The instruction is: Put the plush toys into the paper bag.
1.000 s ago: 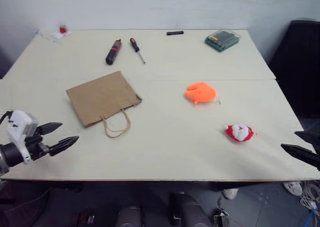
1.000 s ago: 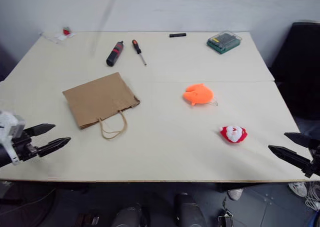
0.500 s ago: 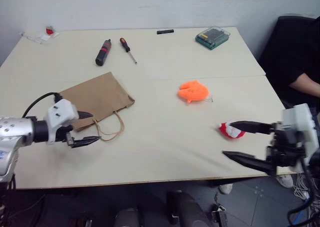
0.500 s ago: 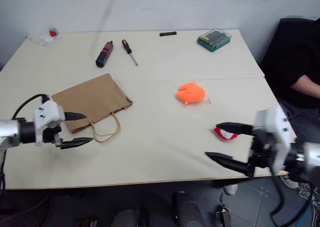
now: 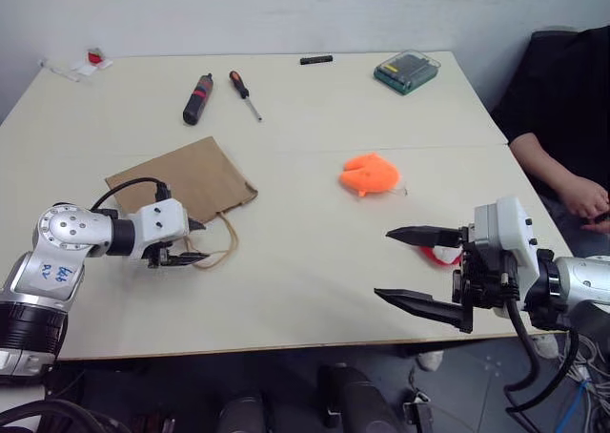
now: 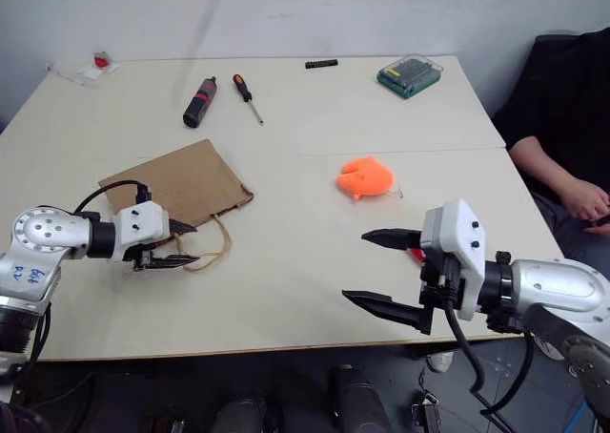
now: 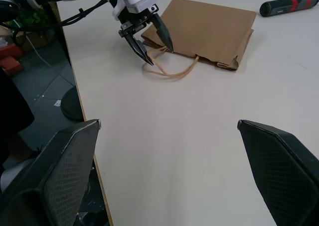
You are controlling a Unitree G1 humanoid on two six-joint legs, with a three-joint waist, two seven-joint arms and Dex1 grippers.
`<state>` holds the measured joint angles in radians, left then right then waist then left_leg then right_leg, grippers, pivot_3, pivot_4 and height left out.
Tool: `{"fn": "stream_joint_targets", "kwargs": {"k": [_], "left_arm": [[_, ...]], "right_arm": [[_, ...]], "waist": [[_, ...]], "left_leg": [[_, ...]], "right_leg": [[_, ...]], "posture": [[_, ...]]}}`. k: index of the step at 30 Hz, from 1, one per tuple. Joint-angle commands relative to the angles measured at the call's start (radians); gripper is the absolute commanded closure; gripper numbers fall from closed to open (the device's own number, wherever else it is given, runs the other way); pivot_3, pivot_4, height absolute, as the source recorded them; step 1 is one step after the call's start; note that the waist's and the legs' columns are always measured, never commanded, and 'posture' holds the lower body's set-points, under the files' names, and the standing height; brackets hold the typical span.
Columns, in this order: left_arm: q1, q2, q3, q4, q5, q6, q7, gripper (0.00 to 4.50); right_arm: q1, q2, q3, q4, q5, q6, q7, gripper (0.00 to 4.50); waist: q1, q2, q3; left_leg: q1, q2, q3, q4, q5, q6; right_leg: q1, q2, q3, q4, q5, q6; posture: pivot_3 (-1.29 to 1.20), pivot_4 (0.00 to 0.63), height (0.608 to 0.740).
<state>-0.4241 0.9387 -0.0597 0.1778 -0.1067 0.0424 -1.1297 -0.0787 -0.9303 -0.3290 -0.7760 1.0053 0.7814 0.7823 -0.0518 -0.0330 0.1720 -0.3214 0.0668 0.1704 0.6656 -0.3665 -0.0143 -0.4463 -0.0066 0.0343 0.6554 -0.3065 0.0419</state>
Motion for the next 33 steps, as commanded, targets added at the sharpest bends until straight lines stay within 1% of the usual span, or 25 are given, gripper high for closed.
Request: {"fn": "stream_joint_targets", "kwargs": {"k": [1, 3, 6, 9, 12, 14, 16, 17, 20, 25, 26, 29, 33], "left_arm": [[-0.033, -0.021, -0.012, 0.042, 0.036, -0.039, 0.017, 2.88], [-0.044, -0.035, -0.016, 0.058, 0.043, -0.040, 0.016, 3.56], [-0.062, -0.073, -0.008, 0.058, 0.004, -0.029, 0.004, 4.48], [-0.095, -0.146, 0.022, -0.008, -0.103, 0.094, 0.001, 4.48], [-0.184, -0.261, 0.034, -0.101, -0.232, 0.288, 0.038, 4.48], [-0.242, -0.324, 0.045, -0.146, -0.310, 0.398, 0.056, 4.50], [-0.287, -0.368, 0.057, -0.165, -0.366, 0.471, 0.073, 4.50], [-0.299, -0.379, 0.060, -0.171, -0.381, 0.494, 0.079, 4.50], [-0.356, -0.430, 0.053, -0.163, -0.428, 0.543, 0.075, 4.50], [-0.382, -0.449, 0.011, -0.138, -0.403, 0.524, 0.030, 4.50], [-0.382, -0.450, 0.003, -0.136, -0.400, 0.520, 0.019, 4.50], [-0.377, -0.439, -0.011, -0.158, -0.409, 0.526, -0.015, 4.50], [-0.353, -0.404, -0.026, -0.191, -0.394, 0.503, -0.060, 4.50]], "right_arm": [[0.000, -0.001, -0.023, -0.007, -0.003, -0.029, -0.006, 0.00], [0.000, -0.001, -0.023, -0.004, -0.007, -0.031, -0.010, 0.00], [0.005, 0.006, -0.021, -0.007, -0.014, -0.037, -0.026, 0.00], [0.012, 0.013, -0.022, -0.001, -0.025, -0.043, -0.049, 0.00], [0.007, 0.034, -0.004, 0.033, -0.077, -0.062, -0.077, 0.00], [-0.014, 0.056, 0.027, 0.062, -0.105, -0.068, -0.102, 0.38], [-0.034, 0.079, 0.066, 0.081, -0.137, -0.079, -0.113, 0.93], [-0.042, 0.088, 0.080, 0.087, -0.148, -0.082, -0.115, 1.31], [-0.110, 0.148, 0.194, 0.133, -0.224, -0.108, -0.127, 2.44], [-0.248, 0.252, 0.357, 0.256, -0.358, -0.149, -0.128, 4.29], [-0.280, 0.277, 0.394, 0.297, -0.394, -0.166, -0.125, 4.47], [-0.365, 0.348, 0.481, 0.434, -0.494, -0.221, -0.109, 4.47], [-0.440, 0.413, 0.540, 0.558, -0.565, -0.268, -0.072, 4.47]], "waist": [[0.001, 0.000, 0.000], [0.001, 0.000, 0.000], [0.002, 0.000, 0.000], [0.004, 0.000, 0.000], [0.022, -0.001, 0.000], [0.025, -0.001, 0.000], [0.024, -0.001, 0.000], [0.023, -0.001, 0.000], [0.015, -0.001, -0.001], [0.015, 0.000, 0.000], [0.014, 0.000, 0.000], [0.015, 0.000, 0.000], [0.016, 0.000, 0.000]], "left_leg": [[0.000, 0.000, 0.000, 0.000, 0.000, 0.000], [0.000, 0.000, 0.000, 0.001, 0.000, 0.000], [0.000, 0.000, 0.000, 0.001, 0.000, 0.000], [0.000, 0.000, 0.000, 0.002, 0.000, 0.000], [-0.002, 0.000, -0.001, 0.005, 0.000, 0.001], [-0.006, 0.000, -0.004, 0.013, -0.001, 0.003], [-0.008, 0.000, -0.005, 0.016, -0.002, 0.003], [-0.008, 0.000, -0.005, 0.016, -0.002, 0.003], [-0.007, 0.000, -0.005, 0.016, -0.001, 0.003], [-0.007, 0.000, -0.005, 0.016, -0.001, 0.002], [-0.007, 0.000, -0.005, 0.016, -0.001, 0.002], [-0.007, 0.000, -0.004, 0.016, -0.001, 0.002], [-0.010, 0.000, -0.004, 0.017, -0.001, 0.002]], "right_leg": [[0.000, 0.000, 0.000, 0.000, 0.000, 0.000], [0.000, 0.000, 0.000, 0.001, 0.000, 0.000], [0.000, 0.000, 0.000, 0.001, 0.000, 0.000], [0.000, 0.000, 0.000, 0.002, 0.000, 0.000], [0.000, -0.001, -0.001, 0.002, 0.001, 0.001], [0.000, 0.000, -0.003, 0.003, 0.001, 0.003], [0.000, -0.001, -0.002, 0.004, 0.002, 0.004], [0.000, -0.001, -0.002, 0.004, 0.002, 0.004], [0.000, 0.001, -0.002, 0.005, 0.002, 0.004], [-0.001, 0.001, -0.002, 0.005, 0.002, 0.003], [-0.001, 0.001, -0.002, 0.005, 0.002, 0.003], [-0.002, 0.000, -0.002, 0.005, 0.002, 0.003], [-0.004, 0.000, -0.003, 0.006, 0.001, 0.003]], "posture": [[0.00, 0.150, 0.740], [0.00, 0.150, 0.740], [0.00, 0.150, 0.740], [0.00, 0.150, 0.740], [0.00, 0.150, 0.740], [0.00, 0.150, 0.740], [0.00, 0.150, 0.740], [0.00, 0.150, 0.740], [0.00, 0.150, 0.740], [0.00, 0.150, 0.740], [0.00, 0.150, 0.740], [0.00, 0.150, 0.740], [0.00, 0.150, 0.740]]}}
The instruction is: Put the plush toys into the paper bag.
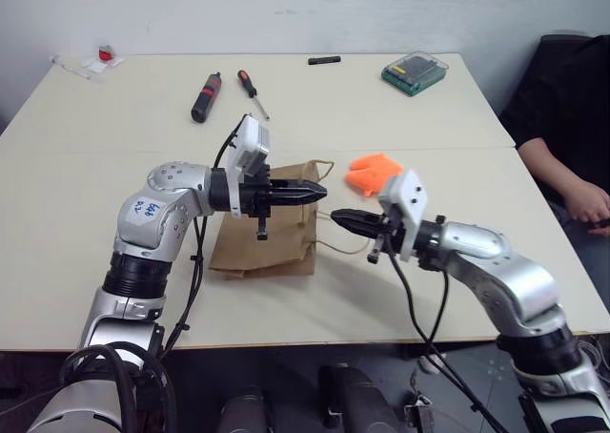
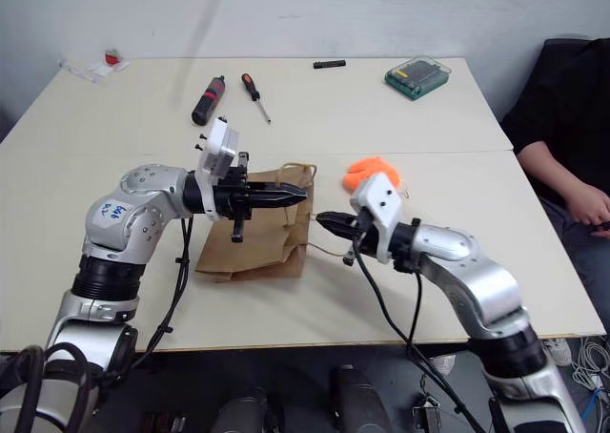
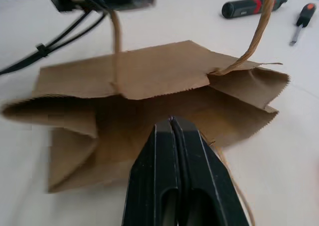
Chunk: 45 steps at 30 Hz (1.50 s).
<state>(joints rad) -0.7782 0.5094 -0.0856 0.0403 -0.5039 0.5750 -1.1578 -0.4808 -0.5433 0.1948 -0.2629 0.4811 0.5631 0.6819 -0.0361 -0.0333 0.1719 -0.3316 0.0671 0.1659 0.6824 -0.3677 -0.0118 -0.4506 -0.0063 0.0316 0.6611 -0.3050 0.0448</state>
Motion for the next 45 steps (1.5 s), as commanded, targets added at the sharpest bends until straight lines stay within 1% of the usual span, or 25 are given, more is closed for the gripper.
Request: {"fn": "stream_joint_targets", "kwargs": {"k": [1, 7, 10, 12, 15, 20, 26, 30, 32, 36, 41, 45], "left_arm": [[0.007, 0.034, 0.008, -0.063, -0.005, -0.026, -0.033, 4.50], [0.018, 0.057, 0.053, -0.110, -0.049, 0.011, -0.013, 4.50], [0.017, 0.057, 0.067, -0.120, -0.059, 0.025, 0.002, 4.50], [0.009, 0.058, 0.080, -0.121, -0.072, 0.040, 0.011, 4.50], [0.000, 0.063, 0.095, -0.114, -0.081, 0.047, 0.024, 4.50], [-0.027, 0.090, 0.142, -0.098, -0.087, 0.059, 0.052, 4.50], [-0.095, 0.107, 0.278, -0.079, -0.198, 0.164, 0.141, 4.50], [-0.120, 0.107, 0.316, -0.094, -0.252, 0.218, 0.181, 4.50], [-0.115, 0.106, 0.307, -0.109, -0.256, 0.223, 0.186, 4.50], [-0.070, 0.101, 0.221, -0.153, -0.204, 0.186, 0.170, 4.50], [-0.047, 0.098, 0.174, -0.147, -0.165, 0.133, 0.162, 4.50], [-0.040, 0.106, 0.169, -0.103, -0.156, 0.117, 0.142, 4.50]], "right_arm": [[-0.065, 0.050, 0.037, 0.096, -0.061, -0.060, 0.041, 4.47], [-0.145, 0.157, 0.147, 0.276, -0.164, -0.135, 0.128, 4.47], [-0.186, 0.212, 0.191, 0.345, -0.221, -0.173, 0.146, 4.47], [-0.220, 0.246, 0.245, 0.451, -0.310, -0.229, 0.132, 4.47], [-0.252, 0.279, 0.292, 0.584, -0.407, -0.299, 0.120, 4.47], [-0.285, 0.296, 0.307, 0.705, -0.485, -0.325, 0.140, 4.47], [-0.267, 0.294, 0.294, 0.713, -0.499, -0.304, 0.180, 4.47], [-0.255, 0.292, 0.282, 0.696, -0.498, -0.285, 0.198, 4.47], [-0.250, 0.296, 0.270, 0.688, -0.487, -0.267, 0.204, 4.47], [-0.243, 0.295, 0.266, 0.677, -0.493, -0.252, 0.212, 4.47], [-0.230, 0.291, 0.249, 0.645, -0.486, -0.224, 0.222, 4.47], [-0.172, 0.271, 0.179, 0.471, -0.387, -0.185, 0.278, 4.47]], "waist": [[0.000, 0.000, 0.000], [-0.007, 0.000, 0.000], [-0.017, 0.000, 0.000], [-0.022, 0.000, 0.000], [-0.024, 0.000, 0.000], [-0.027, 0.001, 0.000], [-0.024, 0.001, -0.001], [-0.023, 0.001, -0.001], [-0.023, 0.001, -0.001], [-0.023, 0.001, -0.001], [-0.024, 0.002, -0.001], [-0.022, 0.002, -0.001]], "left_leg": [[-0.002, 0.000, 0.000, 0.000, 0.000, 0.000], [-0.004, 0.000, 0.000, 0.001, 0.000, 0.000], [-0.004, 0.000, 0.000, 0.001, 0.000, 0.000], [-0.004, 0.000, 0.000, 0.001, 0.000, 0.000], [-0.004, 0.000, 0.000, 0.001, 0.000, 0.000], [-0.004, 0.000, 0.001, 0.001, 0.000, 0.000], [-0.003, 0.000, 0.001, 0.002, 0.001, -0.001], [-0.003, 0.000, 0.000, 0.002, 0.001, -0.001], [-0.003, 0.000, 0.000, 0.002, 0.001, -0.001], [-0.003, 0.000, 0.000, 0.002, 0.001, -0.001], [-0.003, 0.000, 0.000, 0.002, 0.001, -0.001], [-0.003, 0.000, 0.000, 0.002, 0.001, -0.001]], "right_leg": [[-0.002, -0.001, 0.000, 0.001, 0.000, 0.000], [-0.004, -0.001, 0.000, 0.002, 0.000, 0.000], [-0.005, -0.001, 0.000, 0.003, 0.000, 0.000], [-0.005, -0.001, 0.000, 0.003, 0.000, 0.000], [-0.005, -0.001, 0.000, 0.004, 0.000, -0.001], [-0.006, -0.002, 0.000, 0.005, 0.000, -0.001], [-0.006, -0.003, 0.000, 0.007, -0.001, -0.001], [-0.005, -0.003, 0.000, 0.008, -0.001, -0.001], [-0.005, -0.003, 0.000, 0.008, -0.001, -0.001], [-0.005, -0.003, -0.001, 0.008, -0.001, -0.001], [-0.005, -0.003, -0.001, 0.008, -0.001, -0.001], [-0.005, -0.003, -0.001, 0.007, -0.001, -0.002]], "posture": [[0.00, 0.150, 0.740], [0.00, 0.150, 0.740], [0.00, 0.150, 0.740], [0.00, 0.150, 0.740], [0.00, 0.150, 0.740], [0.00, 0.150, 0.740], [0.00, 0.150, 0.740], [0.00, 0.150, 0.740], [0.00, 0.150, 0.740], [0.00, 0.150, 0.740], [0.00, 0.150, 0.740], [0.00, 0.150, 0.740]]}}
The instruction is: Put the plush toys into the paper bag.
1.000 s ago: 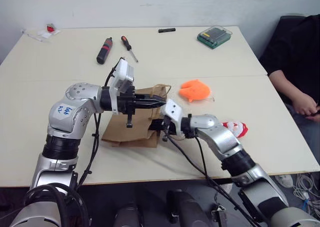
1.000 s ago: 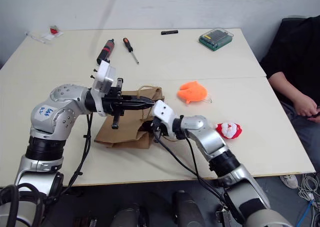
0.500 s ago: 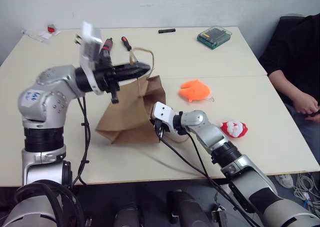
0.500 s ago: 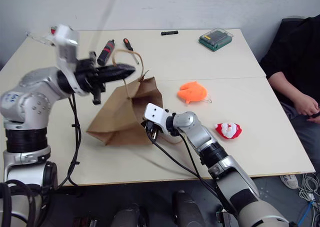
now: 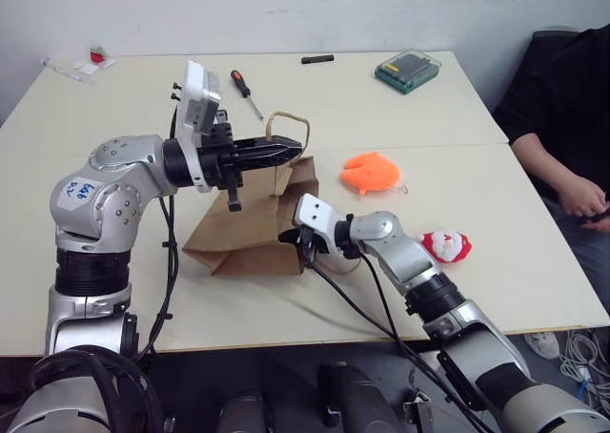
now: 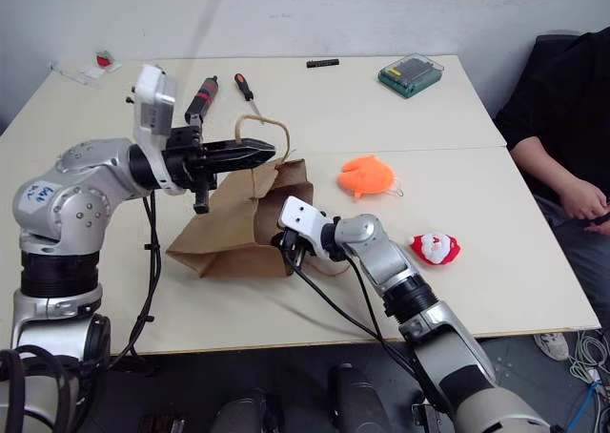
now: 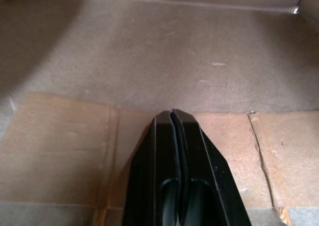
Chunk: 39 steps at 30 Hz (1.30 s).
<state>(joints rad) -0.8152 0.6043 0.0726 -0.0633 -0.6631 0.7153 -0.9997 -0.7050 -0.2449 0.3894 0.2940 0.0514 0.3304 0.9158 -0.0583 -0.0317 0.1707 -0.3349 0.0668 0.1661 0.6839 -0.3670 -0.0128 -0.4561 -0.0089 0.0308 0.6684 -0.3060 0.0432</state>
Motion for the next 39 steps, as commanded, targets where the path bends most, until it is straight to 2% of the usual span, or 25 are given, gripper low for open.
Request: {"fn": "stream_joint_targets", "kwargs": {"k": [1, 6, 12, 21, 25, 28, 32, 35, 39], "left_arm": [[0.005, 0.019, 0.006, 0.004, 0.007, -0.023, -0.026, 4.50], [0.034, 0.046, 0.008, 0.009, 0.001, -0.011, -0.050, 4.50], [0.046, 0.077, -0.003, 0.012, -0.002, 0.002, -0.085, 4.50], [0.053, 0.096, -0.009, 0.014, -0.001, 0.006, -0.109, 4.50], [0.055, 0.095, -0.010, 0.016, 0.003, 0.003, -0.113, 4.50], [0.052, 0.090, -0.013, 0.023, 0.011, -0.006, -0.112, 4.50], [0.045, 0.079, -0.010, 0.034, 0.019, -0.020, -0.101, 4.50], [0.042, 0.072, -0.007, 0.037, 0.023, -0.025, -0.094, 4.50], [0.054, 0.070, -0.003, 0.029, 0.027, -0.031, -0.088, 4.50]], "right_arm": [[0.076, -0.042, -0.024, -0.143, 0.055, 0.059, 0.050, 4.47], [0.221, -0.111, -0.131, -0.483, 0.172, 0.239, 0.007, 4.47], [0.355, -0.167, -0.285, -0.765, 0.303, 0.431, -0.083, 4.47], [0.675, -0.328, -0.744, -1.095, 0.553, 0.666, -0.163, 4.47], [0.663, -0.393, -0.883, -1.077, 0.649, 0.725, -0.196, 3.58], [0.559, -0.466, -0.819, -0.961, 0.577, 0.677, -0.228, 2.49], [0.390, -0.504, -0.622, -0.726, 0.427, 0.544, -0.251, 1.10], [0.281, -0.532, -0.438, -0.544, 0.253, 0.365, -0.231, 0.05], [0.054, -0.482, -0.189, -0.205, -0.028, 0.092, -0.283, 0.02]], "waist": [[0.000, 0.000, 0.000], [-0.001, 0.000, 0.000], [0.002, 0.000, 0.000], [0.016, 0.000, 0.000], [0.012, 0.000, 0.000], [0.004, 0.000, 0.000], [0.002, 0.000, 0.000], [0.001, 0.000, 0.000], [-0.004, 0.001, 0.001]], "left_leg": [[0.000, 0.000, 0.000, 0.000, 0.000, 0.000], [-0.003, 0.000, 0.001, -0.001, 0.000, 0.000], [-0.003, 0.000, 0.001, -0.001, 0.000, -0.001], [-0.003, -0.001, 0.000, -0.001, -0.001, -0.001], [-0.002, -0.001, 0.001, -0.001, -0.001, -0.001], [-0.002, -0.001, 0.001, -0.001, -0.001, -0.001], [-0.002, -0.001, 0.002, -0.002, -0.001, -0.001], [-0.003, -0.001, 0.002, -0.003, 0.000, -0.001], [-0.003, 0.000, 0.004, -0.002, 0.000, -0.001]], "right_leg": [[0.000, 0.000, 0.000, 0.000, 0.000, 0.000], [-0.004, 0.000, 0.001, 0.001, 0.000, 0.000], [-0.005, 0.001, 0.001, 0.001, 0.000, -0.001], [-0.004, 0.001, 0.002, -0.001, 0.000, 0.000], [-0.004, 0.002, 0.003, 0.000, 0.000, 0.000], [-0.004, 0.002, 0.003, 0.000, 0.000, 0.000], [-0.004, 0.003, 0.004, -0.001, 0.000, 0.000], [-0.005, 0.003, 0.004, -0.003, 0.000, 0.000], [-0.006, 0.003, 0.005, -0.003, 0.000, 0.000]], "posture": [[0.00, 0.150, 0.740], [0.00, 0.150, 0.740], [0.00, 0.150, 0.740], [0.00, 0.150, 0.740], [0.00, 0.150, 0.740], [0.00, 0.150, 0.740], [0.00, 0.150, 0.740], [0.00, 0.150, 0.740], [0.00, 0.150, 0.740]]}}
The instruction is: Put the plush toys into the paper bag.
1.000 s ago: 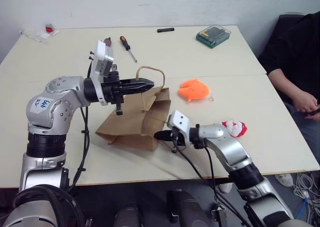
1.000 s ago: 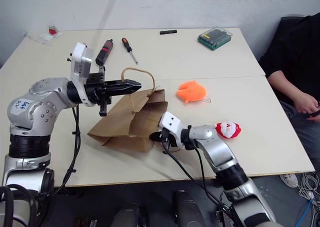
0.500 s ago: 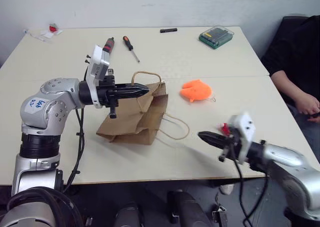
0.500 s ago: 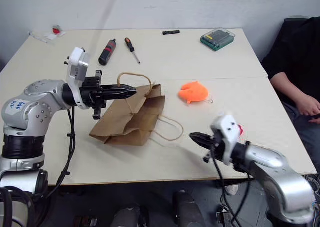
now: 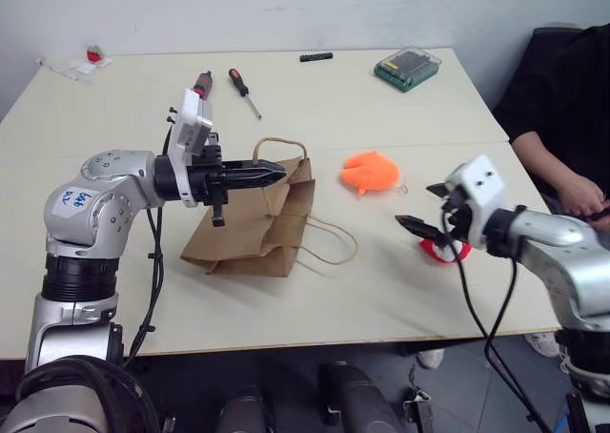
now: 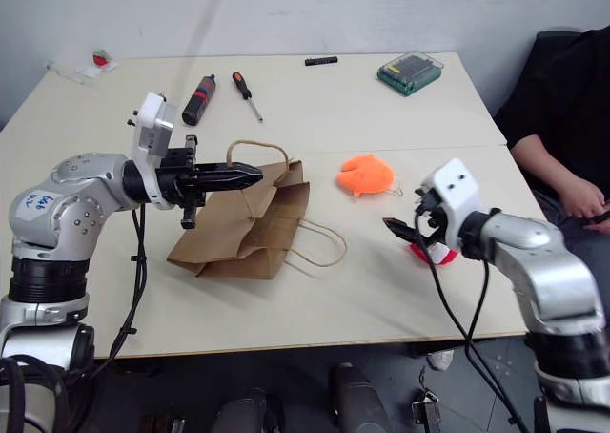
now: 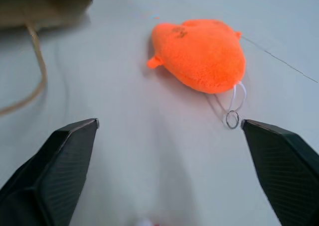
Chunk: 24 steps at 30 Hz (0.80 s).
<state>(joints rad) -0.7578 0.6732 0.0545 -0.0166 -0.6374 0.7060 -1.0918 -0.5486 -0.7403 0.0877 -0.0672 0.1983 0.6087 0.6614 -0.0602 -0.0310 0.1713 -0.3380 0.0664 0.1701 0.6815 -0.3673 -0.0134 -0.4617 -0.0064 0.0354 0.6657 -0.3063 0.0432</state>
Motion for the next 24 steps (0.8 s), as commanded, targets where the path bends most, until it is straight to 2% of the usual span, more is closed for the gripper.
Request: {"fn": "stream_joint_targets", "kwargs": {"k": [1, 5, 8, 11, 12, 15, 20, 22, 24], "left_arm": [[-0.001, 0.001, 0.016, -0.019, 0.002, -0.022, 0.006, 4.50], [0.005, -0.002, 0.018, -0.028, 0.002, -0.023, 0.015, 4.50], [0.009, -0.002, 0.021, -0.030, 0.002, -0.025, 0.020, 4.50], [0.011, -0.001, 0.022, -0.032, 0.004, -0.026, 0.023, 4.50], [0.012, 0.000, 0.023, -0.033, 0.004, -0.027, 0.023, 4.50], [0.014, 0.004, 0.025, -0.032, 0.005, -0.027, 0.022, 4.50], [0.018, 0.010, 0.027, -0.027, 0.008, -0.030, 0.017, 4.50], [0.017, 0.013, 0.029, -0.028, 0.006, -0.026, 0.016, 4.50], [0.011, 0.018, 0.033, -0.029, -0.001, -0.015, 0.013, 4.50]], "right_arm": [[-0.142, 0.020, 0.162, 0.226, -0.234, -0.257, -0.031, 0.02], [-0.283, 0.096, 0.269, 0.525, -0.386, -0.476, -0.090, 0.02], [-0.374, 0.174, 0.282, 0.724, -0.435, -0.583, -0.135, 0.02], [-0.433, 0.220, 0.276, 0.862, -0.463, -0.668, -0.175, 0.54], [-0.446, 0.234, 0.268, 0.895, -0.463, -0.688, -0.184, 0.95], [-0.461, 0.253, 0.256, 0.931, -0.464, -0.735, -0.185, 1.82], [-0.429, 0.248, 0.237, 0.882, -0.450, -0.768, -0.155, 3.55], [-0.387, 0.228, 0.208, 0.796, -0.425, -0.762, -0.124, 4.16], [-0.288, 0.189, 0.147, 0.576, -0.330, -0.698, -0.029, 4.48]], "waist": [[-0.004, 0.000, 0.000], [-0.017, 0.001, 0.000], [-0.029, 0.001, 0.000], [-0.038, 0.001, 0.000], [-0.040, 0.001, 0.000], [-0.043, 0.001, 0.000], [-0.048, 0.001, 0.000], [-0.049, 0.001, 0.000], [-0.046, 0.001, 0.001]], "left_leg": [[0.000, 0.000, 0.001, 0.000, 0.000, 0.000], [0.000, 0.001, 0.001, -0.001, 0.000, 0.000], [0.000, 0.001, 0.001, -0.001, 0.000, 0.000], [0.001, 0.001, 0.001, 0.000, 0.000, 0.000], [0.001, 0.001, 0.001, 0.000, 0.000, 0.000], [0.001, 0.001, 0.001, 0.000, 0.000, 0.000], [0.001, 0.001, 0.001, 0.000, 0.000, 0.000], [0.001, 0.002, 0.000, -0.001, 0.000, 0.000], [0.000, 0.002, -0.001, -0.001, 0.000, -0.001]], "right_leg": [[0.000, 0.000, 0.000, 0.000, 0.000, 0.000], [-0.001, 0.000, 0.000, 0.001, 0.000, 0.000], [-0.001, -0.001, 0.000, 0.002, 0.000, 0.000], [-0.001, 0.000, 0.000, 0.003, 0.000, -0.001], [-0.001, 0.000, 0.000, 0.004, 0.000, -0.001], [-0.001, -0.001, 0.000, 0.005, 0.000, -0.001], [-0.001, -0.001, -0.001, 0.008, 0.000, -0.001], [-0.001, -0.001, -0.001, 0.009, -0.001, -0.001], [-0.001, -0.001, -0.001, 0.008, -0.001, -0.001]], "posture": [[0.00, 0.150, 0.740], [0.00, 0.150, 0.740], [0.00, 0.150, 0.740], [0.00, 0.150, 0.740], [0.00, 0.150, 0.740], [0.00, 0.150, 0.740], [0.00, 0.150, 0.740], [0.00, 0.150, 0.740], [0.00, 0.150, 0.740]]}}
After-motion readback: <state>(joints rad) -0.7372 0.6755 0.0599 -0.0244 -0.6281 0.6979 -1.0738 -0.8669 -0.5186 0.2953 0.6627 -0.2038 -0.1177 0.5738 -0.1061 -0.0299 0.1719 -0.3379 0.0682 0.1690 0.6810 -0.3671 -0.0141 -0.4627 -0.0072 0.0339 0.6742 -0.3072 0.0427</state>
